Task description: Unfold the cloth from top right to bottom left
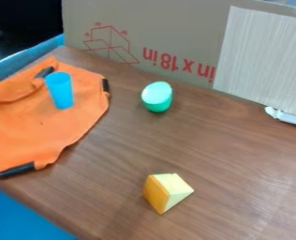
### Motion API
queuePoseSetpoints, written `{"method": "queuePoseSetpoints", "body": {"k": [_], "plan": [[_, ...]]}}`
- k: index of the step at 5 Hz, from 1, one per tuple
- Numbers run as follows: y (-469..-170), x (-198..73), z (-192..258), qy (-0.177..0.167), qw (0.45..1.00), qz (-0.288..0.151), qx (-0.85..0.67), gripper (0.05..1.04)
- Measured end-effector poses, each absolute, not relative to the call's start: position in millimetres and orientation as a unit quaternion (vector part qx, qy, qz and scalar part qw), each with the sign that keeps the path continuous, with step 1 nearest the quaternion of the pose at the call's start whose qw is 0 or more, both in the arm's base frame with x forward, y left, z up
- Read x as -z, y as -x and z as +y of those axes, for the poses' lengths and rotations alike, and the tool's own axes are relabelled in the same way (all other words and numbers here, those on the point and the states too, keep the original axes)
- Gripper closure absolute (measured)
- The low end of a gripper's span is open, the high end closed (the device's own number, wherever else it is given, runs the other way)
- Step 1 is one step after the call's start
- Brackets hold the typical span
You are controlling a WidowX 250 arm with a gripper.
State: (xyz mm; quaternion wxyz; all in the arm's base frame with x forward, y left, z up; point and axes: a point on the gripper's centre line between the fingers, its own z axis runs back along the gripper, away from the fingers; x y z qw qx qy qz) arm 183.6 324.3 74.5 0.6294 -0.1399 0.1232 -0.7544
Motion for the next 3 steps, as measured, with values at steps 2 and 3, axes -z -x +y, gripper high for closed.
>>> {"method": "queuePoseSetpoints", "body": {"k": [2, 3], "plan": [[-180, -91, 329, 0.155, 0.666, 0.081, 0.725, 0.083], [-188, -114, 312, 0.138, 0.634, 0.013, 0.761, 0.083]]}}
